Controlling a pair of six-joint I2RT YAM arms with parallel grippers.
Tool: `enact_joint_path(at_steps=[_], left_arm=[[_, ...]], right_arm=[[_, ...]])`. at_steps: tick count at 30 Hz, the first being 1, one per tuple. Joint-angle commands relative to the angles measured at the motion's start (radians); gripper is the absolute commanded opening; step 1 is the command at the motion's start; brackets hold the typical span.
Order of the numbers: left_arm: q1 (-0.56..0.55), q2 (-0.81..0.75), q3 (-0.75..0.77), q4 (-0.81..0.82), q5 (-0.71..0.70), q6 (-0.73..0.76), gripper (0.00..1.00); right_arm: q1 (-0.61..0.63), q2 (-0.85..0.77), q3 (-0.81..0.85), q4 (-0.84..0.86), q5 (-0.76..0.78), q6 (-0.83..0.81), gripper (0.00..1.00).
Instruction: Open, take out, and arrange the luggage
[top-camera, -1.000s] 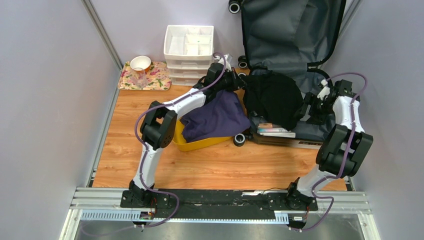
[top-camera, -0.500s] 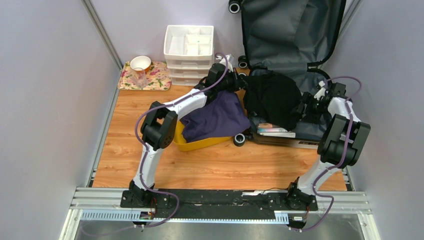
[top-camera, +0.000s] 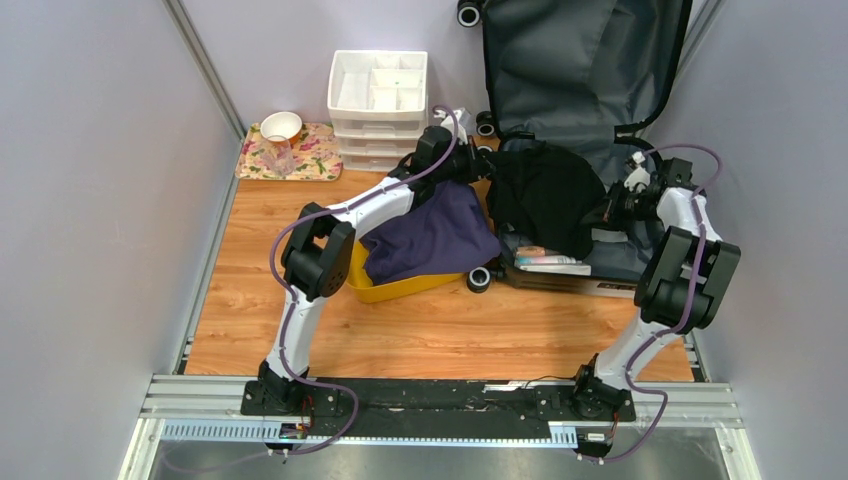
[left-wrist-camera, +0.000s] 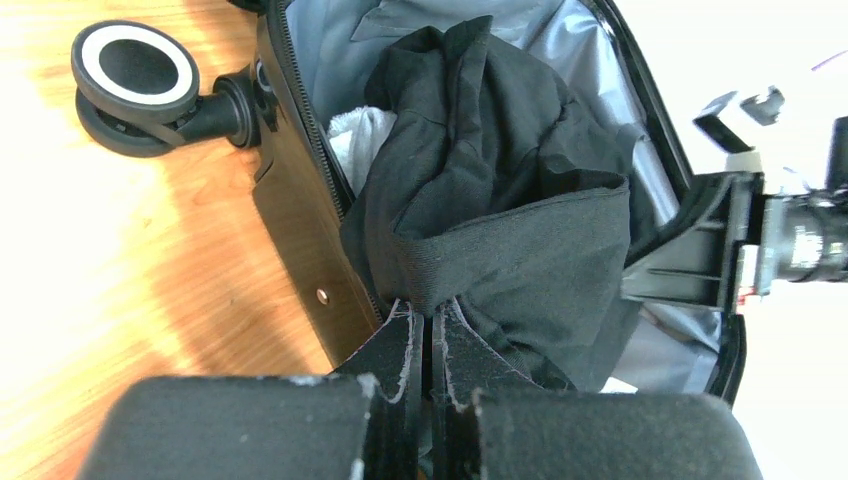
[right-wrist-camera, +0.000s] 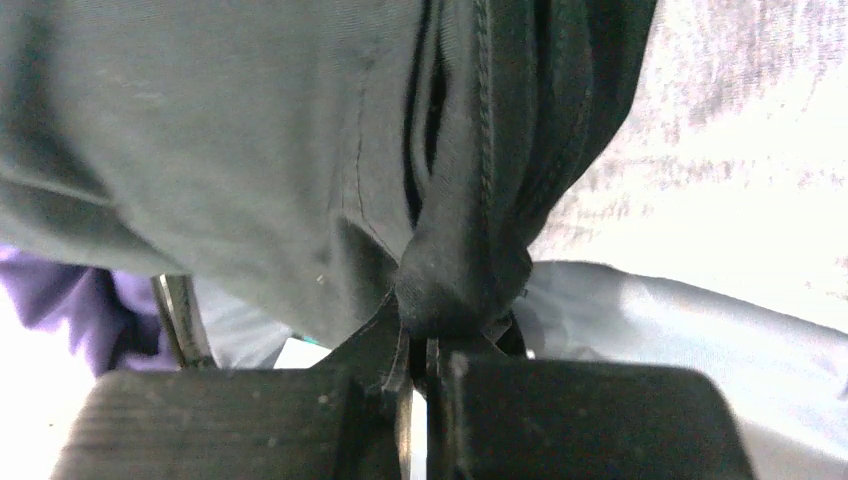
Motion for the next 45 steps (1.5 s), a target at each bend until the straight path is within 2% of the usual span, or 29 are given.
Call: enact_joint_path(at_steps=[1,8,12,17,24,30,38,45], left_arm=[[-0.001,-0.051,0.082,0.001,0.008,0.133,0.0],[-0.051,-0.11,0.142,-0.015,0.0,0.429,0.0],[-0.053,-0.125,0.186,-0.038,-0.021,0.477,0.0],[-0.036,-0.159,0.194,-0.024,-0.012,0.469,0.0],[-0.019,-0.292,0.156,-0.09,0.005,0.5,0.0],[0.031,-0.526,-0.044,-0.191,0.026,0.531,0.0],[0.137,-0.871,-0.369,-0.422,-0.009,0.567,0.0],[0.251,-1.084,-0.67,-0.499,-0.069,0.621,0.0]], right_arm=[[-0.01,-0.172,0.079,-0.077,-0.025,-0.06,0.0],[-0.012,-0.292,0.153,-0.08,-0.013,-0.009,0.0],[-0.01,-0.304,0.19,-0.08,-0.019,0.003,0.0],[-0.008,-0.31,0.24,-0.035,-0.051,0.1,0.0],[0.041,-0.333,0.329,-0.018,-0.098,0.183,0.0],[0.163,-0.37,0.356,-0.02,-0.088,0.193,0.0],[0.474,-0.39,0.334,-0.018,-0.022,0.183,0.0],[0.698,-0.298,0.293,0.009,0.07,0.131,0.0]])
